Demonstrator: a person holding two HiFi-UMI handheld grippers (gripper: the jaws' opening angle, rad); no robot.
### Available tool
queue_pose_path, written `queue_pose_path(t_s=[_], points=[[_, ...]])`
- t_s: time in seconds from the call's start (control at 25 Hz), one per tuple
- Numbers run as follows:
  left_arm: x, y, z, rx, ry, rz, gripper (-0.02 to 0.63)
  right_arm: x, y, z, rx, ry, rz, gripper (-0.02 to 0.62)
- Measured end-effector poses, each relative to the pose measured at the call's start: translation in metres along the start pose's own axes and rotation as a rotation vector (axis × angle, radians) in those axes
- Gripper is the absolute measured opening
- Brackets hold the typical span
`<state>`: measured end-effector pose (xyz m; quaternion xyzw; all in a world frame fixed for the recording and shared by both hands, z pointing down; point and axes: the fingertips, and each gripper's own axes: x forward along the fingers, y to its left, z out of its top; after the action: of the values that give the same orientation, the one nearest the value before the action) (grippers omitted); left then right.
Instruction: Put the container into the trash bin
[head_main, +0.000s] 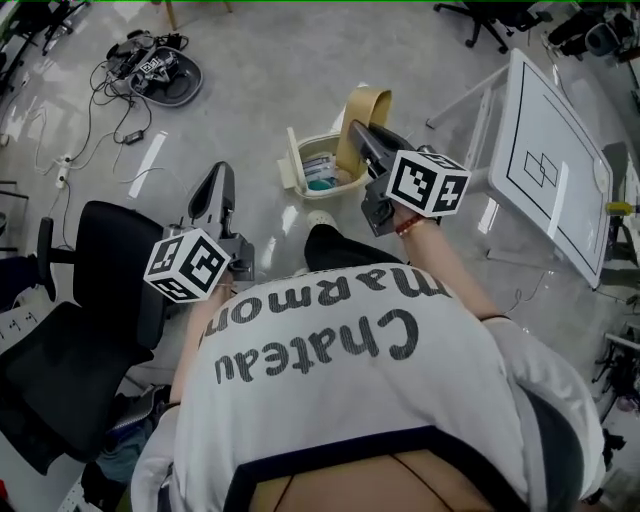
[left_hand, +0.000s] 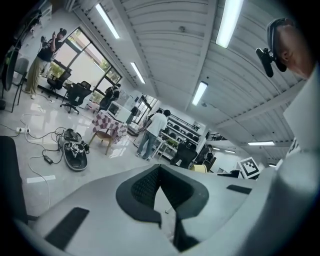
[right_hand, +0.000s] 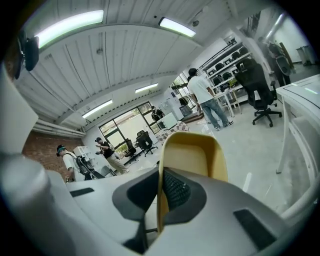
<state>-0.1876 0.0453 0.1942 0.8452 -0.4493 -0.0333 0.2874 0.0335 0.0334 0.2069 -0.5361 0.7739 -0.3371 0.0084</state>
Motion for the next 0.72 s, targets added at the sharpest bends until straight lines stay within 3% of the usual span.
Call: queue_pose_path(t_s=[0.4, 0.72], points=[[0.083, 0.026, -0.005, -0.019, 0.037, 0.099, 0.023, 0.082, -0.073, 0.024, 0.063, 0.069, 0.023, 0.035], [0.135, 0.058, -0.038, -0.075, 0.116, 0.222, 0.023, 0.146, -0.121, -0.008, 0.068, 0.208, 0.084, 0.035]])
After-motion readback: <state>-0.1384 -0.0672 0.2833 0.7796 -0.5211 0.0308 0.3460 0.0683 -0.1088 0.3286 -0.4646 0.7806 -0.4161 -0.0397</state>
